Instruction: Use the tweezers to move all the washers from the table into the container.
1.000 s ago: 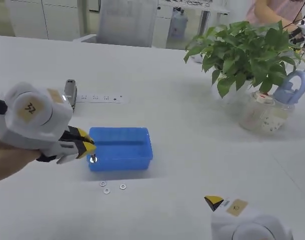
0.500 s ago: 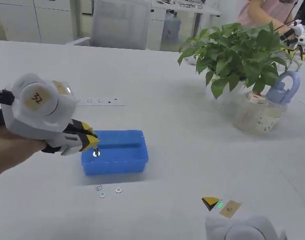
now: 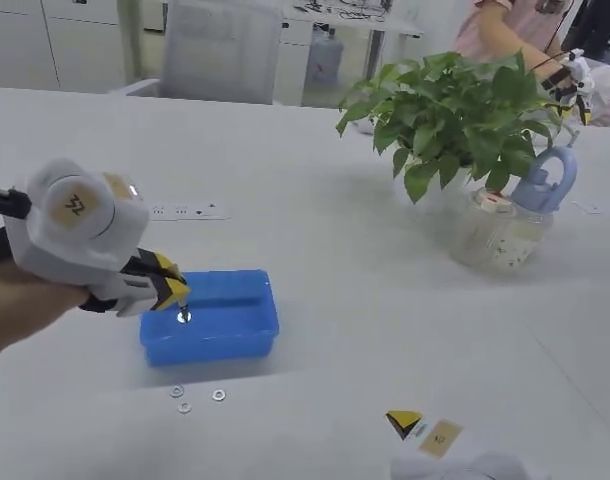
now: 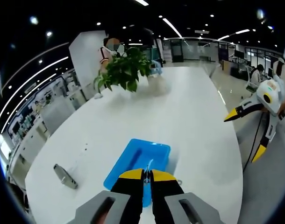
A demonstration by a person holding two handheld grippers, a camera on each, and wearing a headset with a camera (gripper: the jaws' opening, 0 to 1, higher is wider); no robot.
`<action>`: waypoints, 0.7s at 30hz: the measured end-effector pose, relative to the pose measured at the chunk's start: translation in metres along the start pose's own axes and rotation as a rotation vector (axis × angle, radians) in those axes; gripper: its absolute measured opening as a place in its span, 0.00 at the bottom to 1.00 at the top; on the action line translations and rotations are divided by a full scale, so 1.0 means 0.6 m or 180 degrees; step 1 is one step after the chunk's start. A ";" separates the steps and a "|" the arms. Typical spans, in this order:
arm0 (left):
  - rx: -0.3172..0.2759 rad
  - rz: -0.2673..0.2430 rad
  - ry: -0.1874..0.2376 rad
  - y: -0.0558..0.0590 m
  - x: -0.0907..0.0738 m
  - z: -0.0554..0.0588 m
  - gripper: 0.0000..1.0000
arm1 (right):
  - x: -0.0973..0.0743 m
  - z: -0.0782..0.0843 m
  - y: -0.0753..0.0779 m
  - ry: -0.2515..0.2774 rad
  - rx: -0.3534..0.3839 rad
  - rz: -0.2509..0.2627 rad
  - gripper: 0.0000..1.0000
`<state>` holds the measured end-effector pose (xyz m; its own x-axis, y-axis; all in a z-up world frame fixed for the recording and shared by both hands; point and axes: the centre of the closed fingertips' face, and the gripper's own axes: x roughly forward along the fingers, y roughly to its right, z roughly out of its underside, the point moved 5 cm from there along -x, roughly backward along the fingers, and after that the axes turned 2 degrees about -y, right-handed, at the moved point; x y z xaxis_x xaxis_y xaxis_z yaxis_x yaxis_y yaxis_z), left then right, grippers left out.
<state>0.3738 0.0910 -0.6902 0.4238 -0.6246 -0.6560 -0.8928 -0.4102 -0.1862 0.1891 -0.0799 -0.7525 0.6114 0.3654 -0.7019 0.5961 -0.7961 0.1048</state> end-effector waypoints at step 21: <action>-0.0305 0.0090 -0.0169 -0.011 0.053 0.054 0.01 | 0.003 0.006 0.002 -0.0090 -0.0031 0.0029 0.84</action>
<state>0.3880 0.0955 -0.7334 0.3878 -0.6018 -0.6982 -0.8844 -0.4562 -0.0979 0.1892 -0.0817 -0.7563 0.6019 0.3443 -0.7206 0.5958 -0.7944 0.1180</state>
